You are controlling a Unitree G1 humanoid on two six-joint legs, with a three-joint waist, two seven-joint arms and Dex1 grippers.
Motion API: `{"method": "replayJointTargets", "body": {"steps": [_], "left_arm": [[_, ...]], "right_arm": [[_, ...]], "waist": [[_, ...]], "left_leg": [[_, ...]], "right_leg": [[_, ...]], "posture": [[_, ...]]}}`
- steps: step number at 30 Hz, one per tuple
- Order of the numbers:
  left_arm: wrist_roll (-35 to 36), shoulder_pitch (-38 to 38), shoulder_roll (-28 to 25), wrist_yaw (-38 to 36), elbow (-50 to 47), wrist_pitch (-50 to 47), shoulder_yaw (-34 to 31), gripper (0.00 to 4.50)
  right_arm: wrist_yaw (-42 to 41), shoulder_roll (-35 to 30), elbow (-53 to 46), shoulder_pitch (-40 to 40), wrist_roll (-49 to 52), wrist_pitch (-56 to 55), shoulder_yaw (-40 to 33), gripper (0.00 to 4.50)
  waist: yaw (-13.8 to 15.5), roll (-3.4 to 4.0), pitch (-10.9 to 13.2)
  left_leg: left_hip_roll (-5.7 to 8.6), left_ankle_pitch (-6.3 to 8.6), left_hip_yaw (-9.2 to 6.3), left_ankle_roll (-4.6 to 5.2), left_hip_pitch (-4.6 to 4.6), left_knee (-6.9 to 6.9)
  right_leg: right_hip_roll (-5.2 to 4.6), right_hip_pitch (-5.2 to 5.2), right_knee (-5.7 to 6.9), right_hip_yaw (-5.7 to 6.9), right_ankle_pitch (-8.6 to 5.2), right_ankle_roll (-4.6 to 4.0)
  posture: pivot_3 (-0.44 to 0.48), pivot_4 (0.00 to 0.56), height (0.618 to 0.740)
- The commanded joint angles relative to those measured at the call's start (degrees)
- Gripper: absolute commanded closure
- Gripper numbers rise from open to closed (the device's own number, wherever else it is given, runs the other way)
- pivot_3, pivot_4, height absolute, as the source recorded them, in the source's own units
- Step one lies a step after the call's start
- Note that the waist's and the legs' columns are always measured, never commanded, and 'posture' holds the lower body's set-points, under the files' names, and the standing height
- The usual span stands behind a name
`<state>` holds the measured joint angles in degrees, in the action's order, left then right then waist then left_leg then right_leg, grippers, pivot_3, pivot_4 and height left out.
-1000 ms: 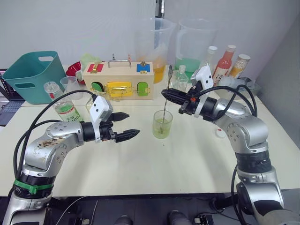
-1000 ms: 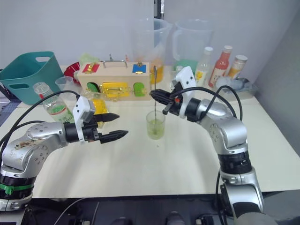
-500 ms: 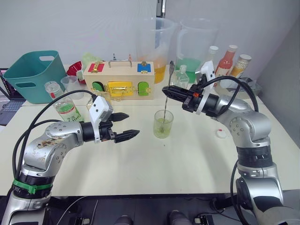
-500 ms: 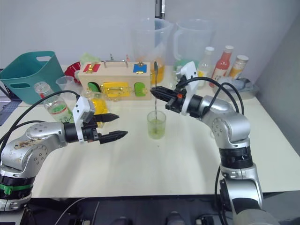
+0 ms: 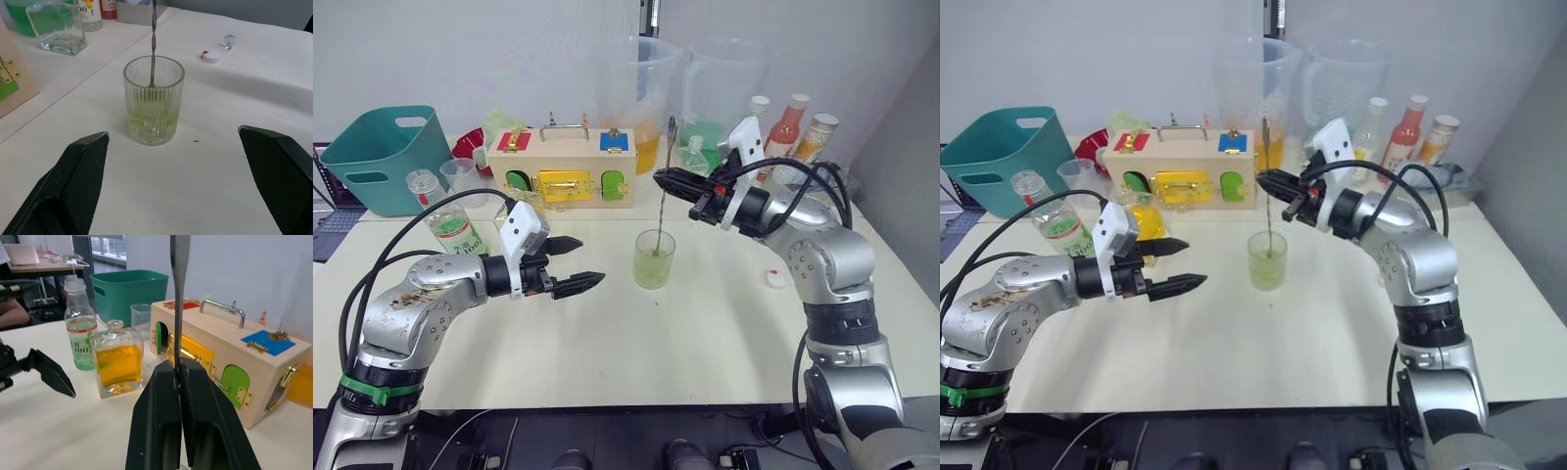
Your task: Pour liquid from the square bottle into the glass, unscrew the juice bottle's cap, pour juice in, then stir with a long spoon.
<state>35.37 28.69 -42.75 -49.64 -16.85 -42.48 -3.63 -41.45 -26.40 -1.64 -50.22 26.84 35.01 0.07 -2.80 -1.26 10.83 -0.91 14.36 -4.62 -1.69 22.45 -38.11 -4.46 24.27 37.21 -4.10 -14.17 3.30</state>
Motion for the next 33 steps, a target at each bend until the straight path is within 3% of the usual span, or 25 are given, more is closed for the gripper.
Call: {"method": "replayJointTargets", "body": {"steps": [1, 5, 8, 12, 21, 33], "left_arm": [[0.97, 1.13, 0.32, 1.23, -1.81, -0.91, -1.19, 0.01], [0.89, 1.34, 0.24, 1.16, -1.73, -0.66, -0.91, 0.01], [0.55, 1.40, 0.30, 0.84, -1.55, -0.23, -0.47, 0.01], [1.23, 2.05, 1.00, 1.34, -1.36, -1.00, -0.52, 0.01], [1.40, 2.15, 1.14, 1.54, -1.85, -1.60, -0.89, 0.01], [0.74, 2.36, 0.85, 1.24, -1.47, -1.16, -0.49, 0.01]], "right_arm": [[-0.96, -0.87, -1.55, 0.33, -0.88, -1.85, -0.19, 4.50], [-3.11, -1.34, -5.21, 1.74, 3.44, 3.15, -1.09, 4.50], [-2.00, 1.93, -8.14, 2.32, 9.45, 5.88, -3.91, 4.50], [0.82, 4.03, -5.87, 1.95, 6.00, 2.10, -3.33, 4.50], [1.36, 1.68, -2.68, 1.14, -3.12, -5.16, -0.10, 4.50], [-1.97, 3.01, -7.03, 4.02, 2.52, 2.13, 0.45, 4.50]], "waist": [[0.07, 0.00, 0.00], [0.15, 0.00, 0.00], [0.14, 0.00, 0.00], [-0.08, 0.00, 0.00], [0.18, 0.00, 0.00], [0.02, 0.00, 0.00]], "left_leg": [[0.00, 0.00, 0.00, 0.00, 0.00, 0.00], [0.00, 0.00, 0.00, 0.00, 0.00, 0.00], [0.00, 0.00, -0.02, 0.00, 0.00, 0.00], [-0.02, 0.00, -0.01, 0.00, -0.02, 0.00], [0.01, 0.00, 0.00, -0.01, 0.00, 0.00], [0.00, 0.00, -0.01, 0.00, 0.00, 0.00]], "right_leg": [[0.00, 0.00, 0.00, 0.00, 0.00, 0.00], [0.00, -0.01, 0.00, 0.00, 0.00, 0.00], [0.00, -0.01, 0.01, 0.01, 0.00, 0.00], [0.02, 0.01, 0.03, 0.00, 0.00, 0.00], [-0.01, 0.00, 0.01, 0.00, 0.00, 0.00], [0.00, 0.01, 0.02, 0.00, 0.00, 0.00]], "posture": [[0.000, 0.150, 0.740], [0.000, 0.150, 0.740], [0.000, 0.150, 0.740], [0.000, 0.150, 0.740], [0.000, 0.150, 0.740], [0.000, 0.150, 0.740]]}}
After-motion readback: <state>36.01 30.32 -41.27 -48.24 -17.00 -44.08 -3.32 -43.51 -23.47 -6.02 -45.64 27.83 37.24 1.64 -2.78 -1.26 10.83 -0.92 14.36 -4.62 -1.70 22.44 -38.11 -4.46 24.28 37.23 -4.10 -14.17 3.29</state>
